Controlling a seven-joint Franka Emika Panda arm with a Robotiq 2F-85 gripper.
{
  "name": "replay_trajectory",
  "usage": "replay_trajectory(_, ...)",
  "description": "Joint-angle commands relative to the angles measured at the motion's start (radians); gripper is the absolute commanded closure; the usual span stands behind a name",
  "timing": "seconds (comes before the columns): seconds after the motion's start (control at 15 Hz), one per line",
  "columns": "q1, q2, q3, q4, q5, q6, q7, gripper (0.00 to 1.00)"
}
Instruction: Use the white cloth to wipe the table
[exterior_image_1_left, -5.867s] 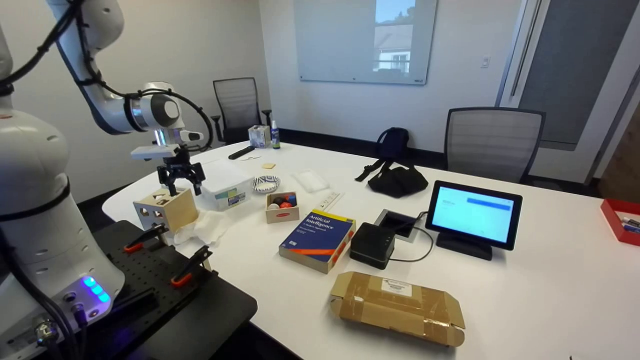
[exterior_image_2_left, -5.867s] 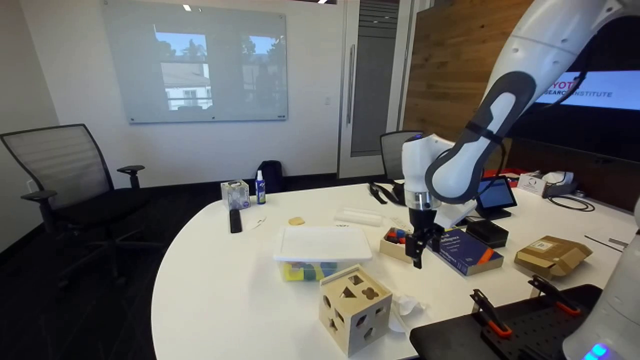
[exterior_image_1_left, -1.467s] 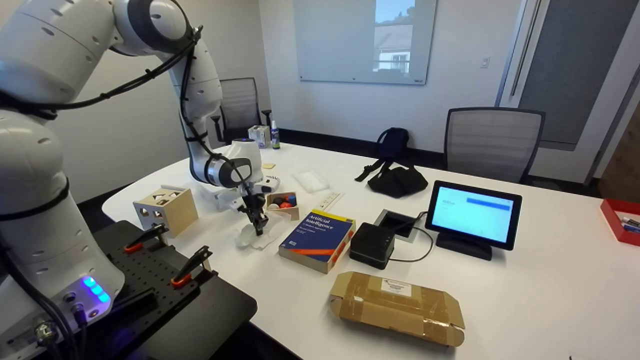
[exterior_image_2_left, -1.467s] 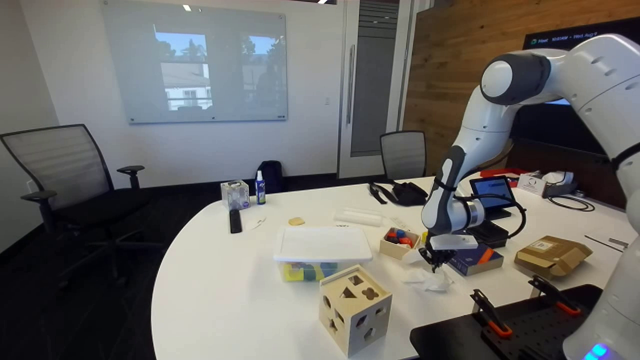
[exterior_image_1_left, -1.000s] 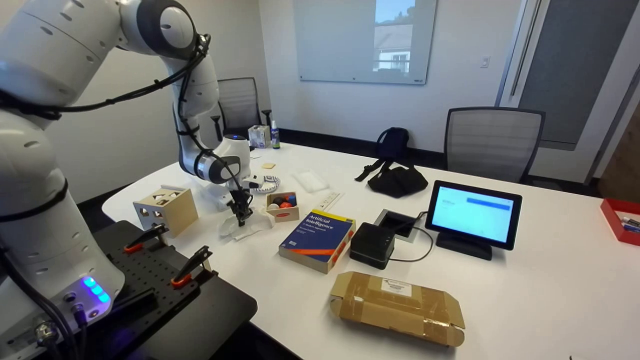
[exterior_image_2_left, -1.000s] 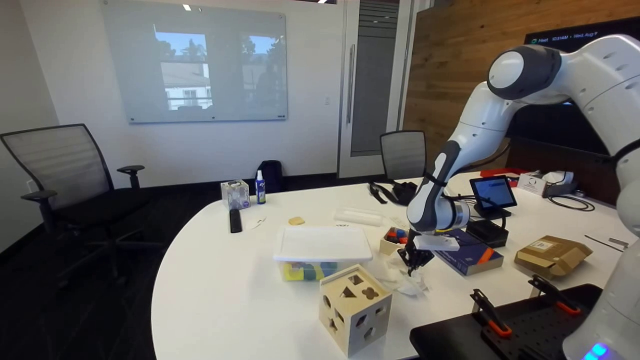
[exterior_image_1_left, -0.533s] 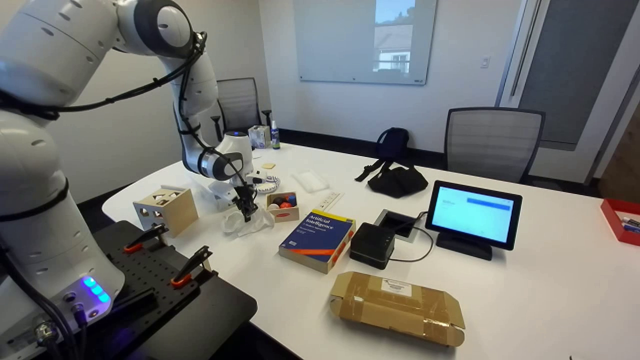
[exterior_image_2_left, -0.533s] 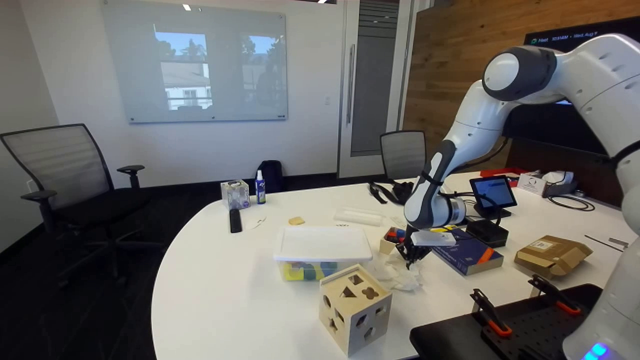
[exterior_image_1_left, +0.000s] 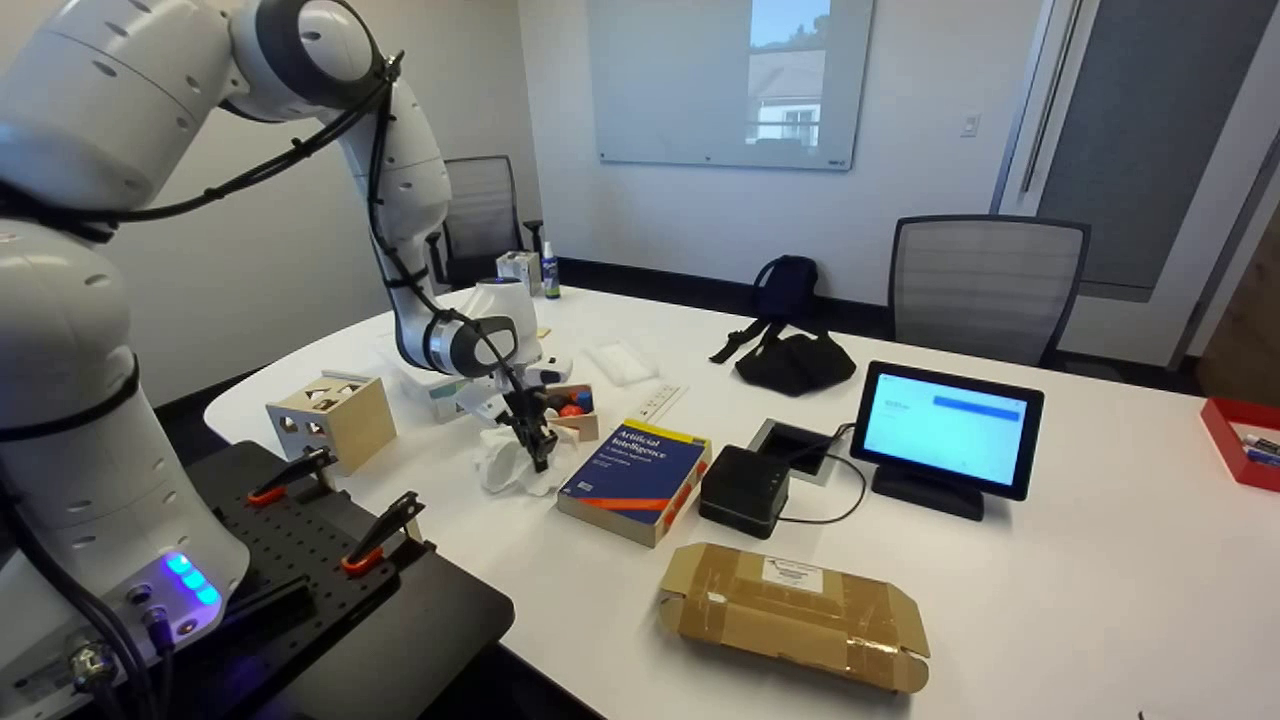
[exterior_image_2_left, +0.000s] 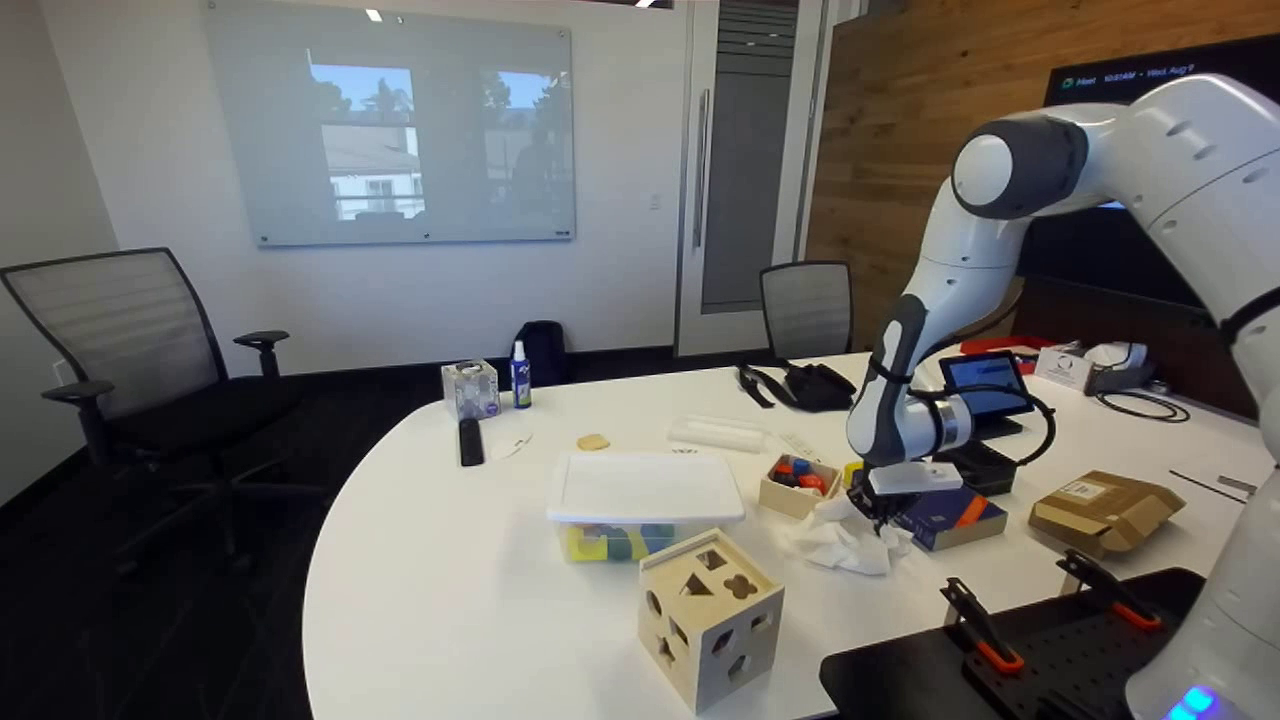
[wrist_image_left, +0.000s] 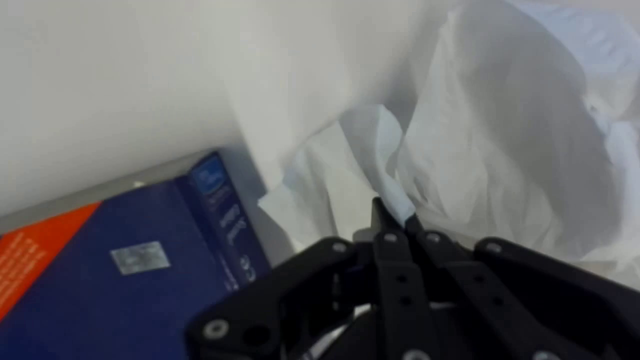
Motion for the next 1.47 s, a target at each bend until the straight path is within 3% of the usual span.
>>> replay_trajectory(0.0, 0.021, 0.007, -0.036, -0.033, 0.023, 0.014, 0.025, 0.99)
replay_trajectory(0.27, -0.003, 0.021, 0.041, -0.044, 0.019, 0.000, -0.002, 0.99)
replay_trajectory(0.67, 0.032, 0.023, 0.148, -0.004, 0.021, -0.001, 0.001, 0.99)
replay_trajectory(1.07, 0.131, 0.049, 0.033, 0.050, 0.016, 0.000, 0.038, 0.99)
replay_trajectory(1.4, 0.101, 0.029, -0.059, -0.003, 0.026, 0.017, 0.055, 0.99)
